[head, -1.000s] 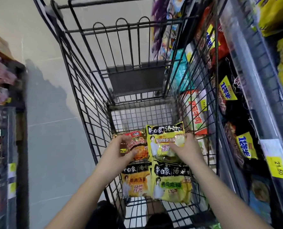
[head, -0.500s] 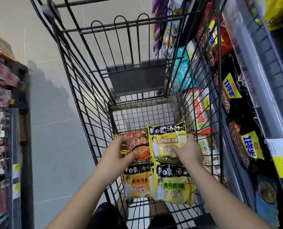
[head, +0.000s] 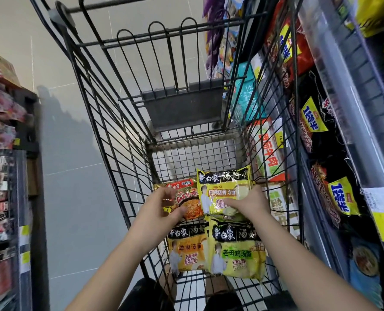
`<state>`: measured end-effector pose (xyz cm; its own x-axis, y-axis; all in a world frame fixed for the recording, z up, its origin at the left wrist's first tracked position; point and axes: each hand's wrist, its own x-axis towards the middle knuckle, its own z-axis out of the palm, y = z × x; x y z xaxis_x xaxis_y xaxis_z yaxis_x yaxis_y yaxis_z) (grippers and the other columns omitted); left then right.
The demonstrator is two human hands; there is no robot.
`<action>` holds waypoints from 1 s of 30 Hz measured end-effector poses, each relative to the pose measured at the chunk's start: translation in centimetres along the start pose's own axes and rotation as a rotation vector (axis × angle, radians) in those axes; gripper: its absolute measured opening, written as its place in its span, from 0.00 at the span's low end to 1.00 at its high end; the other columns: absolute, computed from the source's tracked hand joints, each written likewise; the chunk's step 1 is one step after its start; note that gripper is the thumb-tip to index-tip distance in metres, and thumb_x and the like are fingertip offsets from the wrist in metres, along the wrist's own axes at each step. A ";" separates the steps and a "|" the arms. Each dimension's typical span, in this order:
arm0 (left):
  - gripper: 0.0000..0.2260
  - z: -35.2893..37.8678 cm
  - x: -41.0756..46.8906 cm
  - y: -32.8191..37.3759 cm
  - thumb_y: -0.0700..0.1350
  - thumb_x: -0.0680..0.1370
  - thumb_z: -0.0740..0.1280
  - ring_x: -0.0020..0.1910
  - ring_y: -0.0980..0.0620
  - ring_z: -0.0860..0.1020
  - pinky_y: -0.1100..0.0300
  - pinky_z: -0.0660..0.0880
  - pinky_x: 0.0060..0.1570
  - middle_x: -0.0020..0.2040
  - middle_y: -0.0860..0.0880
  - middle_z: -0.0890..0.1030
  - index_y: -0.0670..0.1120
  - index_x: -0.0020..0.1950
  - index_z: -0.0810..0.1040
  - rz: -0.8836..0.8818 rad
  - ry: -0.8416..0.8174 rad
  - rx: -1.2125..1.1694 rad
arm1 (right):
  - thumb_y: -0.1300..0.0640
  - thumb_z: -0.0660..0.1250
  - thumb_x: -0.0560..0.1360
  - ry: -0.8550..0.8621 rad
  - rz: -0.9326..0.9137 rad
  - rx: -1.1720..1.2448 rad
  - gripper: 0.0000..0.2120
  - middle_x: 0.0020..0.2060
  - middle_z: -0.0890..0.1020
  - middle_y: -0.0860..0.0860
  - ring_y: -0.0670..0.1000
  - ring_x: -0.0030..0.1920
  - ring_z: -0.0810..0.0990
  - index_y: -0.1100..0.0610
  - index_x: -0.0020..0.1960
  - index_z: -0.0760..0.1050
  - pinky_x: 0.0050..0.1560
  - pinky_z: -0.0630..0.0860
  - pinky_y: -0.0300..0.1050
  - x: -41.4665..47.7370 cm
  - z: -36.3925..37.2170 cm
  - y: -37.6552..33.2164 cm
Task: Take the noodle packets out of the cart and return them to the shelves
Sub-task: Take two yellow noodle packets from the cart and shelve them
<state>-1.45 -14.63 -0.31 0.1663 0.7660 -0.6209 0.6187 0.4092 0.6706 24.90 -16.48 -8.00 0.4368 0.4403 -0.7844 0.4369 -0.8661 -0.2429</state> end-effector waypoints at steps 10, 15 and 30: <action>0.16 0.9 1.3 -0.5 0.52 0.75 0.76 0.57 0.58 0.80 0.49 0.83 0.54 0.57 0.58 0.80 0.56 0.59 0.74 -0.056 0.009 0.014 | 0.44 0.82 0.68 -0.232 0.049 0.223 0.56 0.80 0.62 0.60 0.61 0.78 0.64 0.63 0.82 0.54 0.73 0.68 0.56 0.5 -0.4 1.1; 0.15 2.3 2.7 -0.4 0.54 0.76 0.75 0.55 0.55 0.82 0.51 0.82 0.52 0.54 0.55 0.81 0.55 0.58 0.74 -0.102 0.007 0.040 | 0.34 0.84 0.57 -0.193 0.014 0.342 0.60 0.74 0.73 0.55 0.60 0.72 0.73 0.56 0.79 0.63 0.73 0.71 0.59 -2.3 -1.0 2.7; 0.21 8.4 9.2 -0.7 0.53 0.75 0.75 0.56 0.43 0.81 0.44 0.79 0.61 0.57 0.48 0.81 0.49 0.64 0.73 -0.317 -0.165 -0.112 | 0.33 0.81 0.60 -0.199 0.004 0.604 0.32 0.50 0.88 0.42 0.47 0.55 0.85 0.46 0.59 0.79 0.59 0.78 0.50 -12.8 -6.5 6.9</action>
<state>6.09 -11.98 -9.91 0.1073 0.5058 -0.8559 0.5730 0.6721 0.4690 27.48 -26.59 4.08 0.2573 0.4347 -0.8630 -0.1104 -0.8740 -0.4732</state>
